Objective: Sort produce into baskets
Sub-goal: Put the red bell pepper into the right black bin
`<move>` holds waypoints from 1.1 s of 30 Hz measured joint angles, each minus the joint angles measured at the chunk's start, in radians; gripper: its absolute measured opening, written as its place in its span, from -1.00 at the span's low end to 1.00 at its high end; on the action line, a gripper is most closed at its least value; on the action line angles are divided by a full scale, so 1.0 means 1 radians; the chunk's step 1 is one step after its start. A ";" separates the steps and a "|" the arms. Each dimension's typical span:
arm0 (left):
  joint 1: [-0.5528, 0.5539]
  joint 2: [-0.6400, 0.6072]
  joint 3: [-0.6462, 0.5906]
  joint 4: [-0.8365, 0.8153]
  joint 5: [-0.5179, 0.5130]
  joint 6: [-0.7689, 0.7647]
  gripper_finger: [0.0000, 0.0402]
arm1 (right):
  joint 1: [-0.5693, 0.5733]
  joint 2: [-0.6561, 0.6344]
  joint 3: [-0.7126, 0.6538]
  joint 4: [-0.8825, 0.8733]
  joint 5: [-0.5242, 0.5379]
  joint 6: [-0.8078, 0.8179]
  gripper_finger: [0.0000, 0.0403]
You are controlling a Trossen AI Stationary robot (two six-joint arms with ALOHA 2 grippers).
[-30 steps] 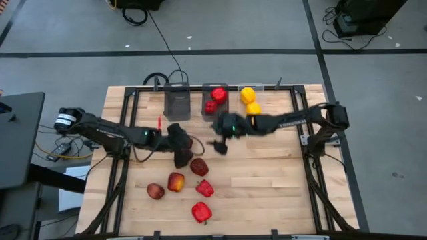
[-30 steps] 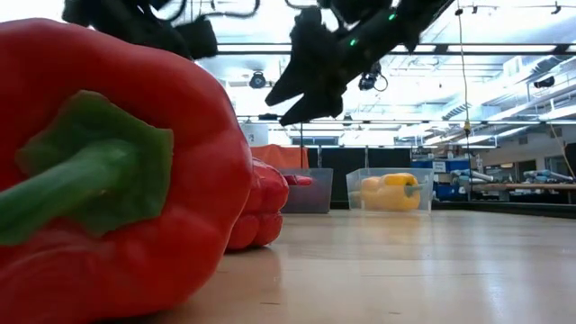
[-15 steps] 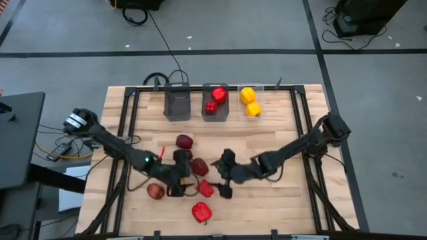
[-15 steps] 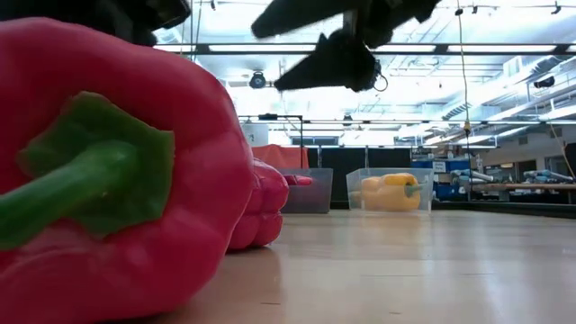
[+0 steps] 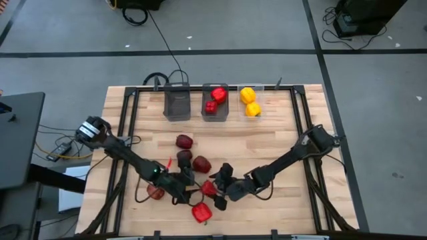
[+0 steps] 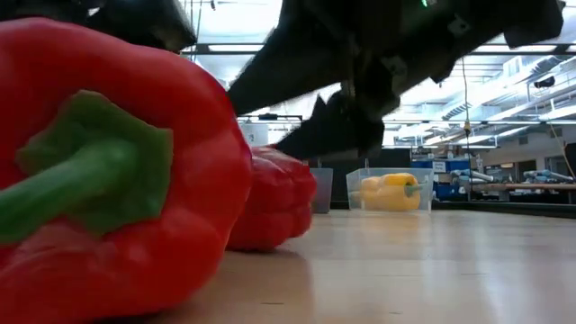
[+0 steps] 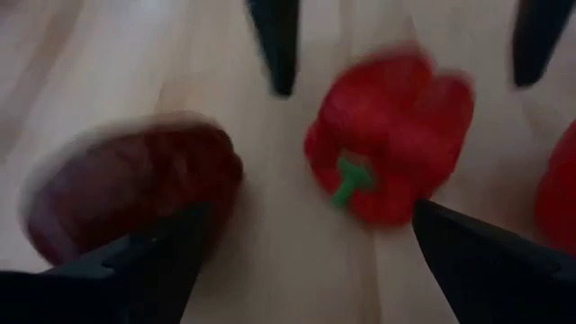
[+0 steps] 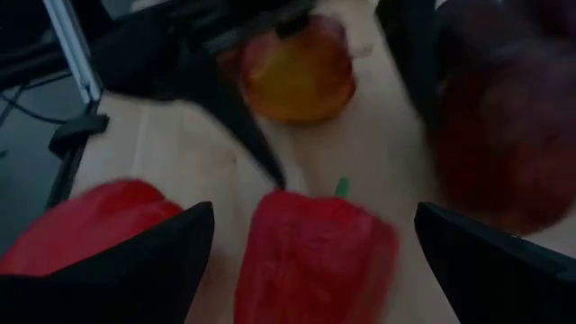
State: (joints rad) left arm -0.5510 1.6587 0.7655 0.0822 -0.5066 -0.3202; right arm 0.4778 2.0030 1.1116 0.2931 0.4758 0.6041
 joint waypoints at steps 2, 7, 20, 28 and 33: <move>0.000 0.025 0.008 0.005 0.001 0.002 0.95 | 0.000 0.014 0.000 0.002 -0.024 0.020 0.95; 0.000 0.061 0.035 0.016 -0.001 -0.004 0.95 | 0.009 0.024 0.003 -0.001 -0.031 0.041 0.95; 0.001 0.070 0.054 0.058 -0.027 -0.006 0.95 | 0.004 0.025 0.003 -0.140 -0.027 0.015 0.73; 0.001 0.059 0.068 0.064 -0.046 -0.024 0.95 | -0.005 0.025 0.003 -0.130 -0.036 -0.006 0.22; 0.001 -0.011 0.095 -0.007 -0.079 -0.051 0.95 | -0.025 0.016 0.003 -0.126 -0.087 0.006 0.10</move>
State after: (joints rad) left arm -0.5499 1.6482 0.8600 0.0753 -0.5856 -0.3714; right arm 0.4532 2.0186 1.1145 0.1669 0.3889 0.6102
